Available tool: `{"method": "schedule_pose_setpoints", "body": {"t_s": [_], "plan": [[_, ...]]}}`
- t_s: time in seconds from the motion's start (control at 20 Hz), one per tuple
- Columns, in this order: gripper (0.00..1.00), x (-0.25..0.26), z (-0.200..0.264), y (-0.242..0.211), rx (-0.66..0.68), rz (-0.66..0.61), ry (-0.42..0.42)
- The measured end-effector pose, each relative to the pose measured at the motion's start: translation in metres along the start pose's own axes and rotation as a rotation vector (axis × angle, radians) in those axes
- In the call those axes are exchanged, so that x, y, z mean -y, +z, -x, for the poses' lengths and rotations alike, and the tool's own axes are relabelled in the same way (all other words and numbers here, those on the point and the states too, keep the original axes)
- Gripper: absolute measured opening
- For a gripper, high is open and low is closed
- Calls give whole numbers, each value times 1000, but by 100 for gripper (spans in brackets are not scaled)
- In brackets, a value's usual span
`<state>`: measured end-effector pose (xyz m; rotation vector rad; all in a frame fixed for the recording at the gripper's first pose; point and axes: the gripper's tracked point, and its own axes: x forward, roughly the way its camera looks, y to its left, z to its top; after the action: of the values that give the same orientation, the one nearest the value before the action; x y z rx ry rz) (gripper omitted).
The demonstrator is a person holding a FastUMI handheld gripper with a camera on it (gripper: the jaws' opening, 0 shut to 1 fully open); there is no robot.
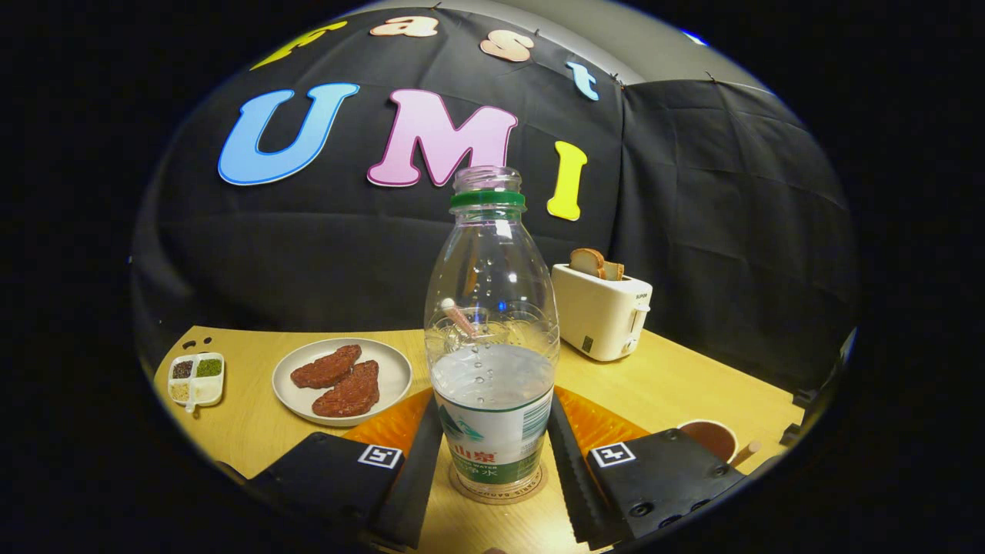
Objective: Take the bottle from table, then pour the juice into the cup, finally place the bottle on the coaster
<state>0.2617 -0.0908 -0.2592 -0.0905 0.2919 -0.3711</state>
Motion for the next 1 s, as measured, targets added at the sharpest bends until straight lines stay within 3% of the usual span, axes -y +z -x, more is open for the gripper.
{"method": "schedule_pose_setpoints", "body": {"t_s": [0.45, 1.0], "plan": [[74, 25, -8, -16, 1, -74, -73], [78, 19, -15, -29, -12, -68, -70]]}}
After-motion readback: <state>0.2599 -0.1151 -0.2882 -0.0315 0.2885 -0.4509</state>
